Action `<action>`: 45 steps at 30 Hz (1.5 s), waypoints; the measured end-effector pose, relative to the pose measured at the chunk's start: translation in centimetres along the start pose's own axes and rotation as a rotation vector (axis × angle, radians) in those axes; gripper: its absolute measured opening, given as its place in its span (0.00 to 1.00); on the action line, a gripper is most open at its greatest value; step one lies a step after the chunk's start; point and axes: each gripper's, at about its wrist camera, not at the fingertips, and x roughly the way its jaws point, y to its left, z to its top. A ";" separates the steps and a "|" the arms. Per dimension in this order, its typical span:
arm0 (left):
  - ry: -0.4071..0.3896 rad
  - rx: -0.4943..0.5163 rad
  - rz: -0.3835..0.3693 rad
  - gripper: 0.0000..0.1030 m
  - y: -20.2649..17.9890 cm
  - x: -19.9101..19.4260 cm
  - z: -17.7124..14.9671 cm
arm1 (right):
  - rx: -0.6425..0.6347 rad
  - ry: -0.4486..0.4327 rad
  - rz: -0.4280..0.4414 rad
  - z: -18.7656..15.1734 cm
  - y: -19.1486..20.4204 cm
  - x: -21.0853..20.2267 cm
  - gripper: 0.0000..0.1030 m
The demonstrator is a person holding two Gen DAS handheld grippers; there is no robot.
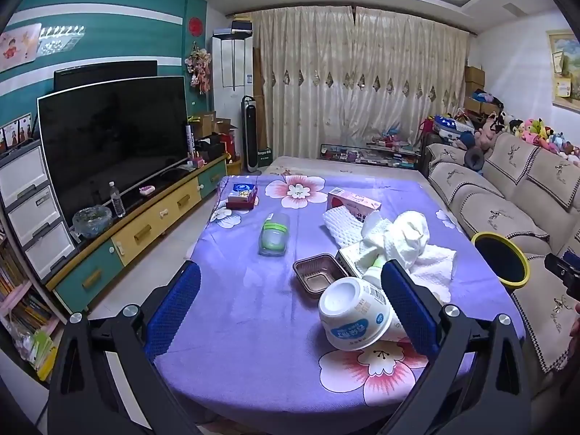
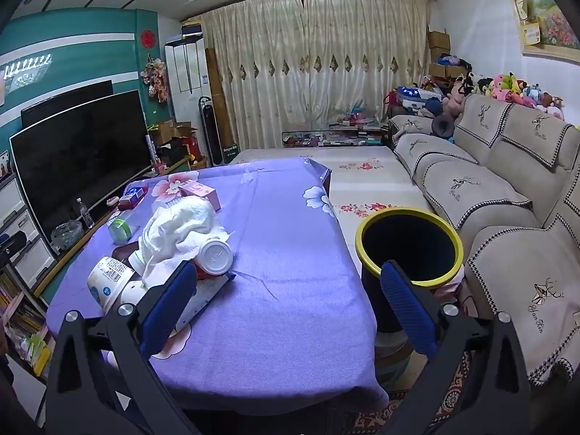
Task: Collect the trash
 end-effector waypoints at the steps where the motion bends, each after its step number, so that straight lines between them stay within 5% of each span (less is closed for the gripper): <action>1: 0.002 0.000 0.000 0.95 -0.1 0.2 0.0 | 0.001 0.001 -0.001 0.0 0.0 0.0 0.94; 45: 0.014 0.008 -0.002 0.95 -0.5 0.9 -0.6 | 0.004 0.020 0.000 -0.2 -0.2 0.6 0.94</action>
